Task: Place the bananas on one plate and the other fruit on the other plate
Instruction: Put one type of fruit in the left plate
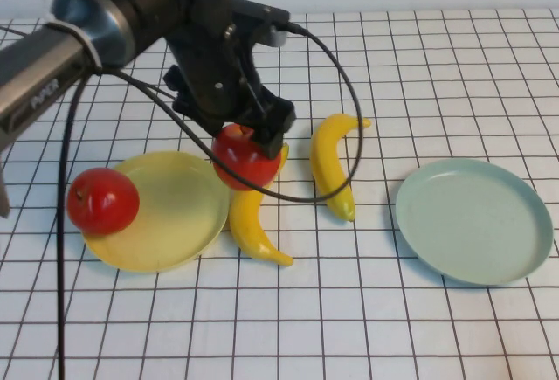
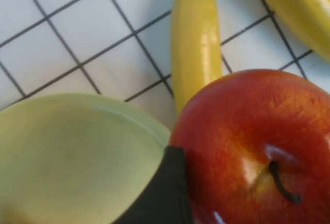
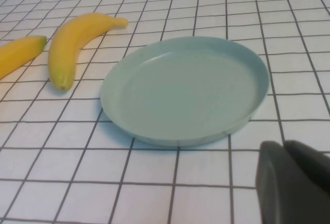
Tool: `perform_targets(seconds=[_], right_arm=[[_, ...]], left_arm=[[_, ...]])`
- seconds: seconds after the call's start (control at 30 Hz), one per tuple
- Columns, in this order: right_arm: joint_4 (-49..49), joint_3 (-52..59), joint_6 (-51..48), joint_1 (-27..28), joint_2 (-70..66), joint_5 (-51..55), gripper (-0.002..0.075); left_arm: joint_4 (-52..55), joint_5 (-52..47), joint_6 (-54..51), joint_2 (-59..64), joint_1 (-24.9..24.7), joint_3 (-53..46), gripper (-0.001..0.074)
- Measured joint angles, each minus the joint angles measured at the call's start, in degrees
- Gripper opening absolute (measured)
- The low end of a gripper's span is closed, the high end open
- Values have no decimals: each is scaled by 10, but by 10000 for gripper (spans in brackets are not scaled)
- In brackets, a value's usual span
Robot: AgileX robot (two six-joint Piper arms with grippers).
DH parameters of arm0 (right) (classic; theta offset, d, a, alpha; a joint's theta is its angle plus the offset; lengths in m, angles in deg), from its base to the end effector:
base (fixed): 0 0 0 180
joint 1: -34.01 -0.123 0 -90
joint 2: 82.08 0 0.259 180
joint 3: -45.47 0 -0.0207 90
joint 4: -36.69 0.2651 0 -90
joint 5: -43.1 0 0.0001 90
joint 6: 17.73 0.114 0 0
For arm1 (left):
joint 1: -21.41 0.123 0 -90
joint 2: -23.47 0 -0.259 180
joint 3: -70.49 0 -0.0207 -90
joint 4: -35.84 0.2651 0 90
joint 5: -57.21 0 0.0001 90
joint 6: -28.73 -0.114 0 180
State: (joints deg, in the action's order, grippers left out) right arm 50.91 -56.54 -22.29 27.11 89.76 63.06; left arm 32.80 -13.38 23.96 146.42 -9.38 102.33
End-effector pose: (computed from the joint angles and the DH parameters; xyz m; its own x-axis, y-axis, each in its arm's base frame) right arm 0.1142 0.0235 0.1677 -0.2936 0.1187 -0.9485 -0.1567 0.9729 0.1702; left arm 0.3768 -0.2312 0.2478 -0.7793 0.5406 -0.3168 0.5771 0.8162 -0.0268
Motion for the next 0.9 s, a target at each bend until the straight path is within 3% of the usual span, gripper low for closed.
perform_targets(seconds=[0.33,0.9], right_arm=[[0,0,0,0,0,0,-17],[0,0,0,0,0,0,-17]], left_arm=[[2,0,-24,0,80,0,668],[-12,16,-68,0,141,-106,668]])
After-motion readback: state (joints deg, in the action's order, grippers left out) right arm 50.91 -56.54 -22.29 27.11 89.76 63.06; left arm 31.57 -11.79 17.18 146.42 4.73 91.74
